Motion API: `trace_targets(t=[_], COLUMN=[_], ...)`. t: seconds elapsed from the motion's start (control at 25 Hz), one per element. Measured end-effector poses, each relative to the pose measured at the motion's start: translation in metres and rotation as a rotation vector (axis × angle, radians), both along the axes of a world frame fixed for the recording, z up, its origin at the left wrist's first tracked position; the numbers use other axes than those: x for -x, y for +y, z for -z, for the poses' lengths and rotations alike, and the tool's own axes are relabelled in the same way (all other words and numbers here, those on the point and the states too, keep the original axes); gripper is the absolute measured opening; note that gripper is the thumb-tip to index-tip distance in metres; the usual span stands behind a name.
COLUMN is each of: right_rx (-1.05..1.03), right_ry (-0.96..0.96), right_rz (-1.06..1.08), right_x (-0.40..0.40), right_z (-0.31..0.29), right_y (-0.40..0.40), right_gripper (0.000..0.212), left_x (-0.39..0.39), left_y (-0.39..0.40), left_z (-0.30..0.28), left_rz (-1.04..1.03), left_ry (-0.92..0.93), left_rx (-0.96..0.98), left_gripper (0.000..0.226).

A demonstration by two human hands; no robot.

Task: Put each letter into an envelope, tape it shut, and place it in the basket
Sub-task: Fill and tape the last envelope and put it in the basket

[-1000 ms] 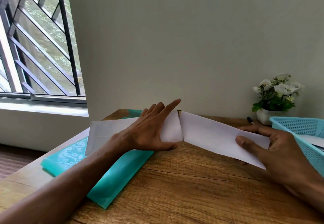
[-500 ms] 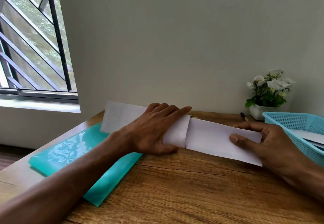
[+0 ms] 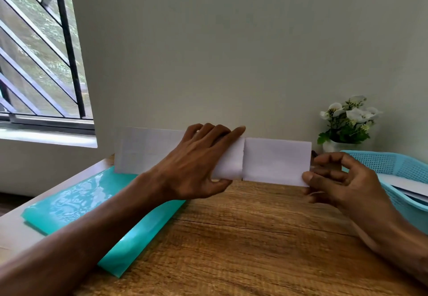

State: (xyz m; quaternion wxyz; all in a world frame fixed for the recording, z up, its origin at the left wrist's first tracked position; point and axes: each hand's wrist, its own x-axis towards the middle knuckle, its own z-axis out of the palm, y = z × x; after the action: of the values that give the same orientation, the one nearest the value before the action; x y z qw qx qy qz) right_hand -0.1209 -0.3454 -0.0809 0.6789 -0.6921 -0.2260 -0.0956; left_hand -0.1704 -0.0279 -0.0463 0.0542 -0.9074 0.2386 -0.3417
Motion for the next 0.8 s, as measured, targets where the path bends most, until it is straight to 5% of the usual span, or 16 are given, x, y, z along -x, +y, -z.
trace_targets(t=[0.36,0.8], right_rx=[0.200,0.379], right_ry=[-0.216,-0.422], right_rz=[0.031,0.079], right_x=[0.026,0.043], right_z=[0.000,0.005], right_y=[0.015,0.030], right_gripper=[0.024,0.023], left_x=[0.006,0.013], left_y=[-0.020,-0.043], left_z=[0.002,0.010], left_rz=[0.052,0.129], left_ry=[-0.014,-0.068], left_rx=[-0.017,-0.010], left_gripper=[0.100,0.100])
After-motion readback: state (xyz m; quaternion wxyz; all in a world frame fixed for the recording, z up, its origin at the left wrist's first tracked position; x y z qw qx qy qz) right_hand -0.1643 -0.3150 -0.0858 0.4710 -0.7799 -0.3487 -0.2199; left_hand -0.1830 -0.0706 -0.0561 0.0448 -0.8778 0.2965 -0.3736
